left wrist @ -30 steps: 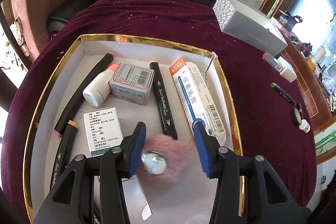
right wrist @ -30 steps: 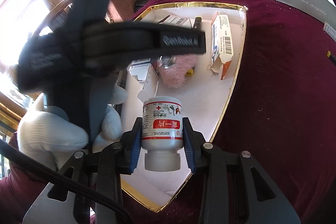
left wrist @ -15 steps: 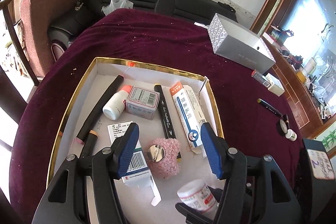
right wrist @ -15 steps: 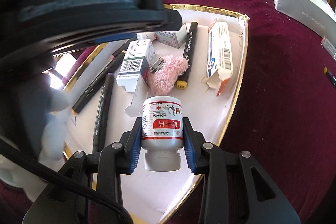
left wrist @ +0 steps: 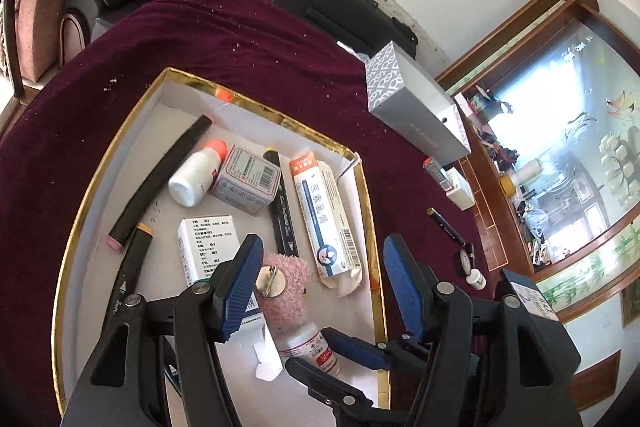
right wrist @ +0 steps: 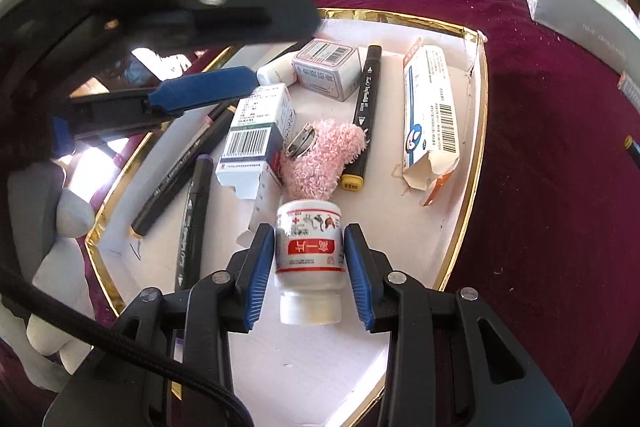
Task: Organize objects
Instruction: 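Open the right tool to drop the white red-labelled pill bottle into the tray, then move both open tools from the tray to the items on the cloth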
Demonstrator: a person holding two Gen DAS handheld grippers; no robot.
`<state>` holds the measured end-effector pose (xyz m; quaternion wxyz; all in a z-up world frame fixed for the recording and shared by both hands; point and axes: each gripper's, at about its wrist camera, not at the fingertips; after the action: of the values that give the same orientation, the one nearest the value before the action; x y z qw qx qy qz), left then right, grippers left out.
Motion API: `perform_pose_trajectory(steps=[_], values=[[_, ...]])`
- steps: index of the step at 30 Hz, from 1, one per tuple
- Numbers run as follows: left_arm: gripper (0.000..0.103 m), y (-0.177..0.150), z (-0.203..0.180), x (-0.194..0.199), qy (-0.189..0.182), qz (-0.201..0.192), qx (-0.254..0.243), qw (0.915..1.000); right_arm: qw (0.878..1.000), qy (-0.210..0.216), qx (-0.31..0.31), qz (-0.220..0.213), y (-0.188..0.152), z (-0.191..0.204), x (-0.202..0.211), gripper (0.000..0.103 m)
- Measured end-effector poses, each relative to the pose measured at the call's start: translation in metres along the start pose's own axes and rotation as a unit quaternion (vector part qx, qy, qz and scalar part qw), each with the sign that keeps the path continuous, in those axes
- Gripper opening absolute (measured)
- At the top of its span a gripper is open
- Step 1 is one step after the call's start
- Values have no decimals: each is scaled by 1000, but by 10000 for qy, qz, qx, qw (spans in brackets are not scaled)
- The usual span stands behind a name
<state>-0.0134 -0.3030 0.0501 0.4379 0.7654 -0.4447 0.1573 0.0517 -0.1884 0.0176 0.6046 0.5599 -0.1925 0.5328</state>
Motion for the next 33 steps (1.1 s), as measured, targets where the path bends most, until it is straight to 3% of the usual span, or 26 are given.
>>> perform_pose_trajectory(steps=[8,14,16,18,24,33], values=[[58,-6,1,10,128,-39,30,9999,9991,181,-369,-127,4,-13,13,52],[58,-16,-18,23,418,-92,-217,9988,9974,281,-578,-333,-3,-29,34,56],[58,-20,-28,29,426,-98,-312,9986,9954,523,-672,-430,-11,-39,48,57],[58,-24,-40,33,347,-112,-414,9985,9948,324,-792,-546,-19,-48,61,64],[61,-39,-88,31,121,-2,-764,9970,9834,297,-1443,-1060,-47,-107,113,64],[61,-76,-159,-7,-19,575,-1469,9875,9525,-590,-2523,-1602,-83,-227,181,66]])
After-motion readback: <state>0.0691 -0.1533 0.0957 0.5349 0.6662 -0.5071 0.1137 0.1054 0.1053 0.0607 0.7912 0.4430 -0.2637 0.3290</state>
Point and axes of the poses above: each gripper's, at about its wrist camera, not at the fingertips, and x roughly against the way its jaws point, z to its left, y to its top, and after that the axes turned 4 degrees about -x, right-handed
